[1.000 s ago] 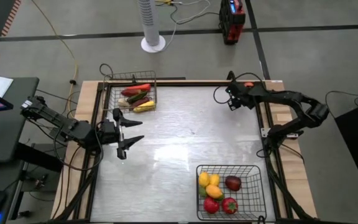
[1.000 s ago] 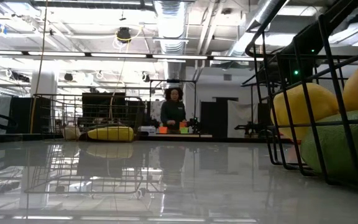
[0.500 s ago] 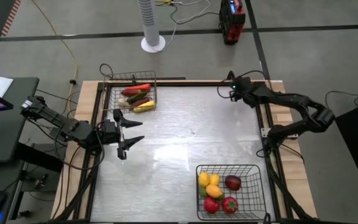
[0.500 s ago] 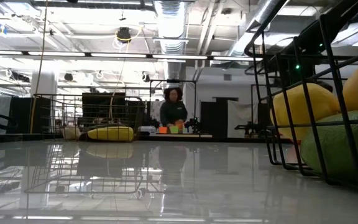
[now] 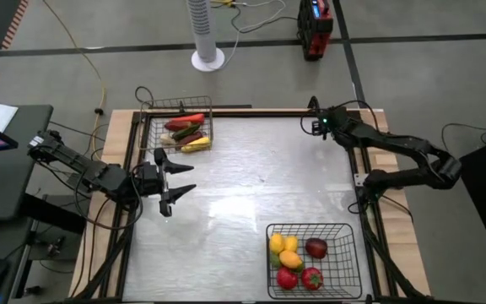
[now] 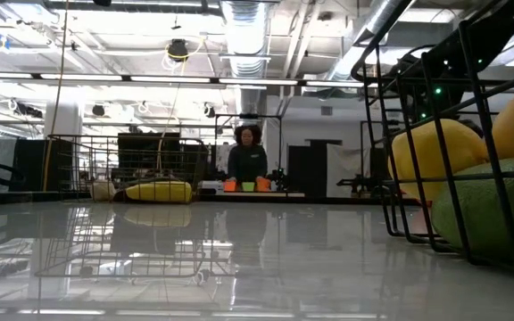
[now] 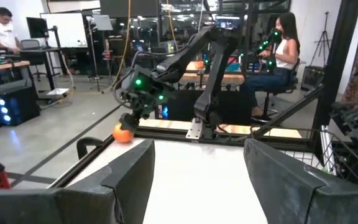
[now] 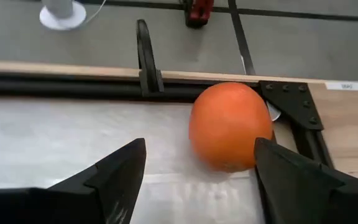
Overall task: Sort produce into baskets
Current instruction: Move the bottom wire basket to the center of the table
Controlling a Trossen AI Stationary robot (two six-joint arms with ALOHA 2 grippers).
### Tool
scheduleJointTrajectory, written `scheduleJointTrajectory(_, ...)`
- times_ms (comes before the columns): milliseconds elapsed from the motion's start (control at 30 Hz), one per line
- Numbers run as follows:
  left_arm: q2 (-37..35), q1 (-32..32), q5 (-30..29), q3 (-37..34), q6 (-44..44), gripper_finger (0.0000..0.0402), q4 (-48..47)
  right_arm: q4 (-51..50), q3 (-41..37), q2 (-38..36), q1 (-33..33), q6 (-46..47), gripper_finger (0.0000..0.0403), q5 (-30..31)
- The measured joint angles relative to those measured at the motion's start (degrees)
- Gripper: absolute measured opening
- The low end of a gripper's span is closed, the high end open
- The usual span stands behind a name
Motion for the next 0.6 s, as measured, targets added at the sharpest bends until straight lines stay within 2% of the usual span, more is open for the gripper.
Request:
scheduleJointTrajectory(200, 0.0, 0.0, 0.0, 0.0, 0.0, 0.0235, 0.0, 2.4, 0.0, 2.4, -0.1, 4.8, 0.0326, 0.4)
scheduleJointTrajectory(433, 0.0, 0.0, 0.0, 0.0, 0.0, 0.0235, 0.0, 6.2, 0.0, 4.3, 0.1, 5.1, 0.0326, 0.4)
scheduleJointTrajectory(600, 0.0, 0.0, 0.0, 0.0, 0.1, 0.0235, 0.0, 5.4, 0.0, 4.3, 3.3, -2.9, 0.0326, -2.6)
